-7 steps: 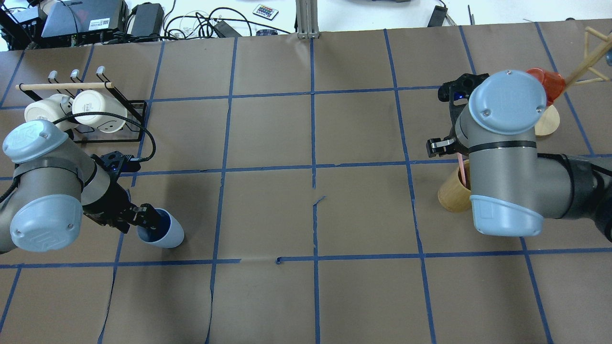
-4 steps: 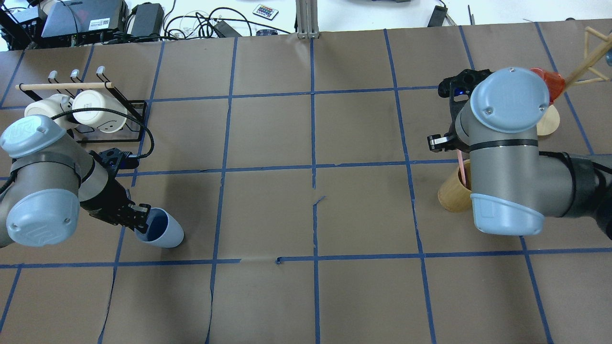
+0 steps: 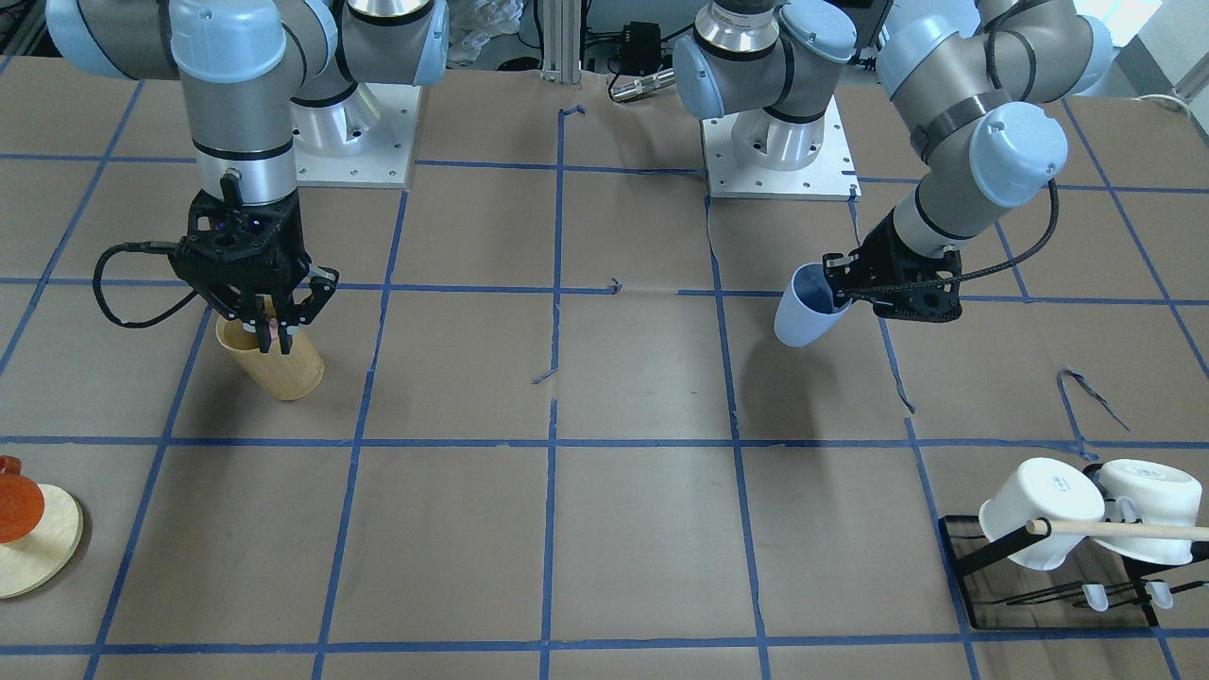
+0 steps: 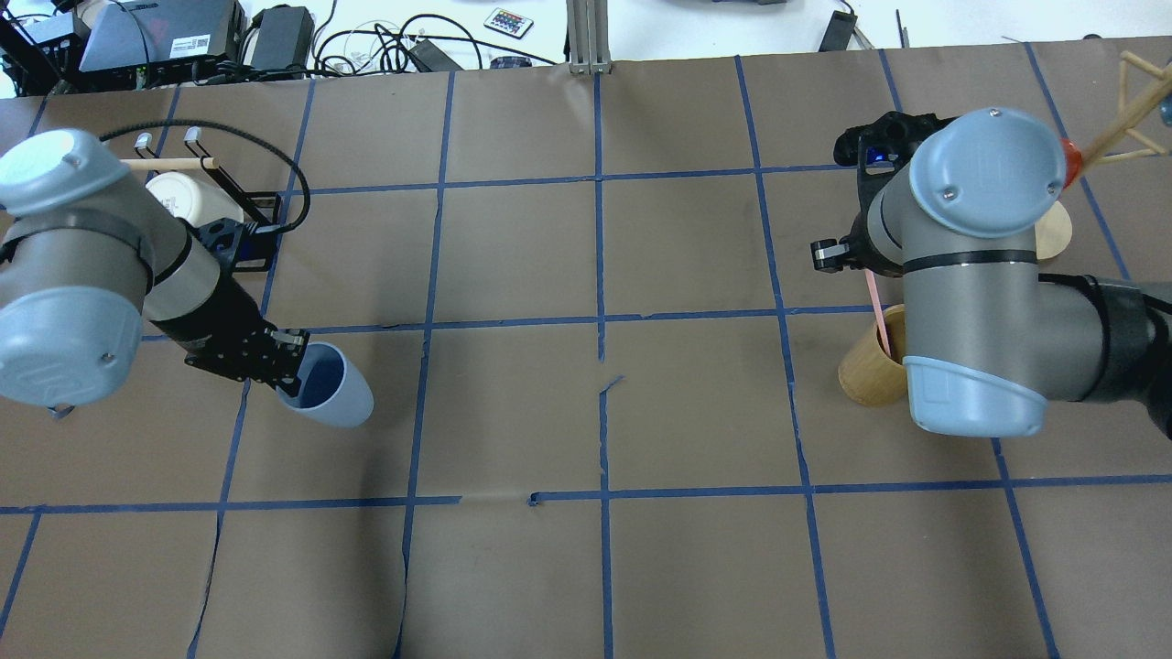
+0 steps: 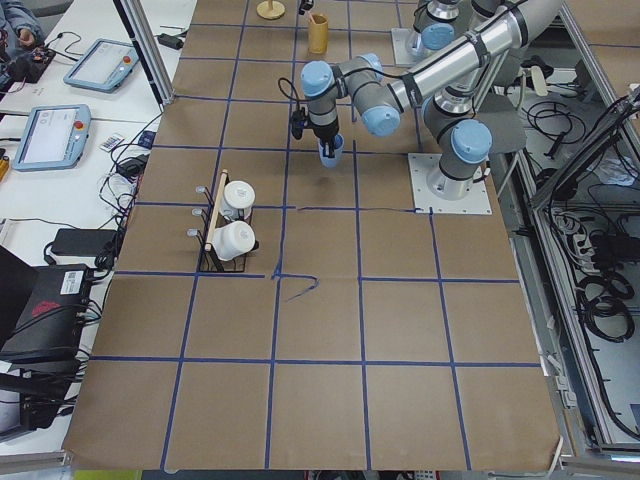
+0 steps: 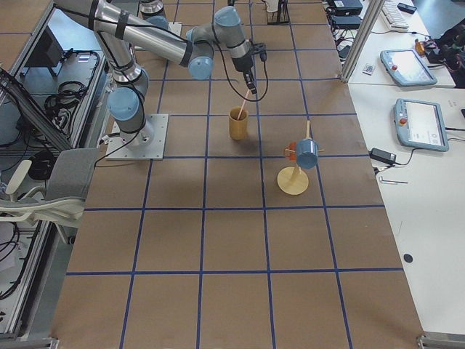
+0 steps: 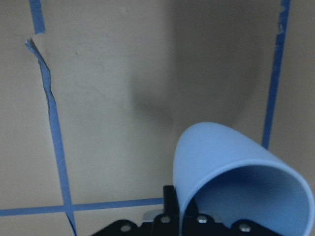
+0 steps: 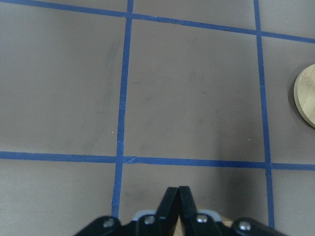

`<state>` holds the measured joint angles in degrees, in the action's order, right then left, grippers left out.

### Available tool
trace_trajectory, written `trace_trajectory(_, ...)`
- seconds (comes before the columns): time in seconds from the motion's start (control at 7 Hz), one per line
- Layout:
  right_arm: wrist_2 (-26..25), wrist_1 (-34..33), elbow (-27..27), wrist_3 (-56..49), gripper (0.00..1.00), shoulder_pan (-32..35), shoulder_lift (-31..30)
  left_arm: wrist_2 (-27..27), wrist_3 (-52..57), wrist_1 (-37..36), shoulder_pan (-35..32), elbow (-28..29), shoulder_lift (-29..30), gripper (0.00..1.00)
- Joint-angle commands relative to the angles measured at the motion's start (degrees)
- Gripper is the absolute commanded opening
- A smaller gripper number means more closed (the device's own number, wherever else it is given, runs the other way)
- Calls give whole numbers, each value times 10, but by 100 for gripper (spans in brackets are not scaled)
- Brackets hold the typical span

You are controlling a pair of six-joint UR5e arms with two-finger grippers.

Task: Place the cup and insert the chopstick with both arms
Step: 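Carry the blue cup toward the table center while the right gripper lifts the pink stick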

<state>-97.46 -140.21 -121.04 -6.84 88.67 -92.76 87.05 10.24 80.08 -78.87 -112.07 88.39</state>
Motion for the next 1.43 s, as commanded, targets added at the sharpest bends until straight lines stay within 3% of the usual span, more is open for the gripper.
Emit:
trace_trajectory(0.0, -4, 3, 10, 0, 0, -3, 0, -6, -181, 40, -145, 65, 12, 0)
trace_trajectory(0.14, -4, 9, 38, 0, 0, -4, 1, -6, -244, 33, -203, 65, 25, 0)
trace_trajectory(0.43, -3, 99, 117, 0, 0, -4, 3, -6, -340, -23, -285, 56, 54, 0)
trace_trajectory(0.71, -3, 124, 142, 0, 0, -5, 2, -6, -432, -156, -351, 8, 91, 0)
trace_trajectory(0.86, -2, 129, 158, 0, 0, -5, 1, -7, -442, -209, -356, -16, 104, 0)
trace_trajectory(1.29, 4, 248, 258, 0, 0, -5, 1, -6, -441, -218, -356, -22, 120, 0)
